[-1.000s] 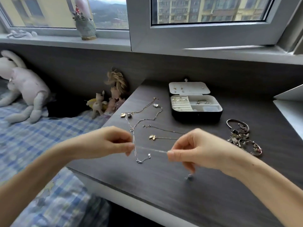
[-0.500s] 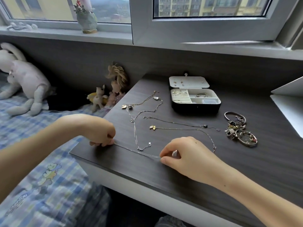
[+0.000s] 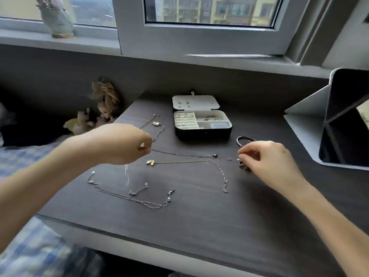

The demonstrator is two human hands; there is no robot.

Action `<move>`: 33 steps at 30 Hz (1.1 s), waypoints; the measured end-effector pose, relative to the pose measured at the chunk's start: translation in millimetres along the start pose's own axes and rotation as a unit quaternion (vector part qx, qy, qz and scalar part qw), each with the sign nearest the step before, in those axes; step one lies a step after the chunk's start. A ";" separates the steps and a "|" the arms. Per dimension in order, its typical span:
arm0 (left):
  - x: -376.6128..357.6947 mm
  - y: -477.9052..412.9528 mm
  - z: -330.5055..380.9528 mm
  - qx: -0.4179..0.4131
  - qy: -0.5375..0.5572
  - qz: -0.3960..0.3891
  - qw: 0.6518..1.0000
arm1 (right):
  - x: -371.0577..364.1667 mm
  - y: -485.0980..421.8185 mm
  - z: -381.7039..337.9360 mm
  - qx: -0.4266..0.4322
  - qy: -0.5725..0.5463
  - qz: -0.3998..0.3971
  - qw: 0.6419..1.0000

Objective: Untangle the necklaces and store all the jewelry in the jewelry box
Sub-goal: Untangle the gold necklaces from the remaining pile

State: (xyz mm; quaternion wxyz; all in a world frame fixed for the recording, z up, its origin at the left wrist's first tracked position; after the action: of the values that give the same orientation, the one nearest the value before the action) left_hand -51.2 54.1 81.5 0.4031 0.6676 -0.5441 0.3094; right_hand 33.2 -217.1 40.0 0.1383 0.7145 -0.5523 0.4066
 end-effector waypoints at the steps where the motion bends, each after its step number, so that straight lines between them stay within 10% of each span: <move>1: 4.4 -6.4 13.1 -0.001 0.042 0.045 0.998 | 4.9 -5.1 8.9 -0.015 0.007 0.021 1.000; 18: -0.1 -74.1 110.3 -0.015 0.388 0.338 0.857 | 5.0 -58.5 28.9 -0.129 0.111 -0.086 0.982; 27: 4.3 -64.7 117.0 -0.082 0.348 0.367 0.858 | -0.1 -59.6 28.9 -0.051 0.145 -0.139 0.978; 33: -2.0 -64.5 122.2 -0.261 0.360 0.247 0.861 | 7.0 -56.2 35.6 -0.043 0.034 -0.137 0.989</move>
State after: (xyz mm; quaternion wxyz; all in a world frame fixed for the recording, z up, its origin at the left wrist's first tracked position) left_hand 8.2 -46.6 7.7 0.6412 0.2236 -0.5686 0.4643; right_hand 99.5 -225.2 36.8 0.2421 0.7627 -0.4606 0.3841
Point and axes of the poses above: each hand's wrist, its own y-axis away from the middle knuckle, its own x-axis out of the back of the hand, z = x × y, the point moved 1 cm from there along -y, towards the middle knuckle, and after that the axes turned 15 degrees about -y, right-handed, at the moved point
